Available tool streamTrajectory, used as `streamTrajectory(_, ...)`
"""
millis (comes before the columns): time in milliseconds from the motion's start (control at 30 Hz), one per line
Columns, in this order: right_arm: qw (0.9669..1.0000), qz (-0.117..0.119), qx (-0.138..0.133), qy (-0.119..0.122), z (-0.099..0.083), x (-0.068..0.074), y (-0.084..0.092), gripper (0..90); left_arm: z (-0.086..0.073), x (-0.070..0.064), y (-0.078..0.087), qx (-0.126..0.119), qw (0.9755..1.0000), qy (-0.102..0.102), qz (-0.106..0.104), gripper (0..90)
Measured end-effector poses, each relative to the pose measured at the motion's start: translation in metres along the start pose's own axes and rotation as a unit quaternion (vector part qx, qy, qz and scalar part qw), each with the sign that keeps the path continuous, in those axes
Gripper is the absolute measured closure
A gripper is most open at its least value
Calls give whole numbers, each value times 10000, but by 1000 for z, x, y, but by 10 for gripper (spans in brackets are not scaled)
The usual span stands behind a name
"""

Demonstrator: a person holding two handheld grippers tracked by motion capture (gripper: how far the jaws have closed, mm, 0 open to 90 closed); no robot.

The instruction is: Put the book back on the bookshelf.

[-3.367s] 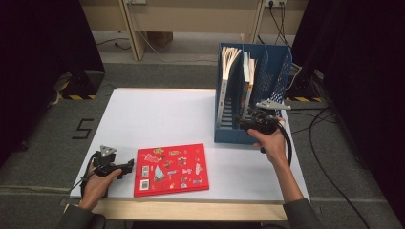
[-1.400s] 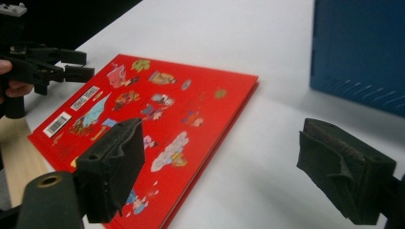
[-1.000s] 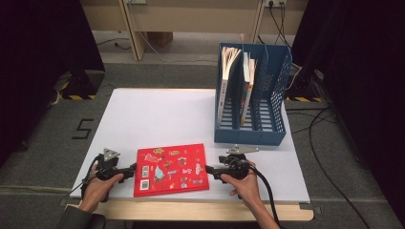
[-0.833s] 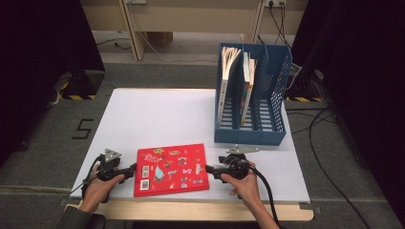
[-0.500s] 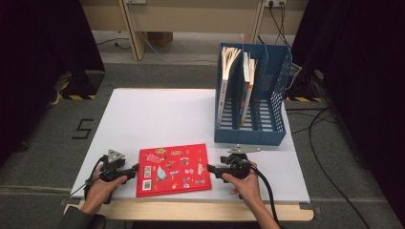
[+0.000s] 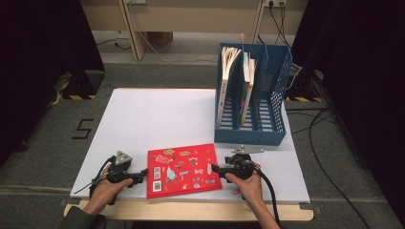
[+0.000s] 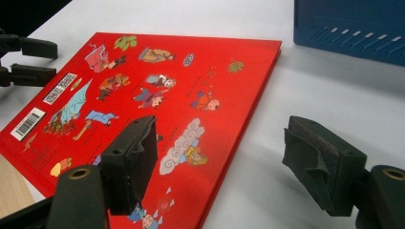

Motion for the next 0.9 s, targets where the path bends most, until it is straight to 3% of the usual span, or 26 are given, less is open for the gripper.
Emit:
streamTrajectory(567,9997,49,233,-23,-2,12,-21,253,-2,-1,2,31,9999,-124,-28,201)
streamTrajectory(833,9997,35,153,-188,-3,22,-24,214,-3,-2,3,31,9999,-141,-24,200)
streamTrajectory(900,9998,-18,156,-122,-3,24,-25,215,-3,-2,3,19,9999,-136,-13,201)
Point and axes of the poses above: each handheld gripper's, and its own axes: y roughly backward along the jaws, z roughly out of its top, x roughly to its left, the point moved 4 cm from there along -y, roughly forward along the jaws, and after that the axes turned 9 degrees about y, right-handed, at the moved point
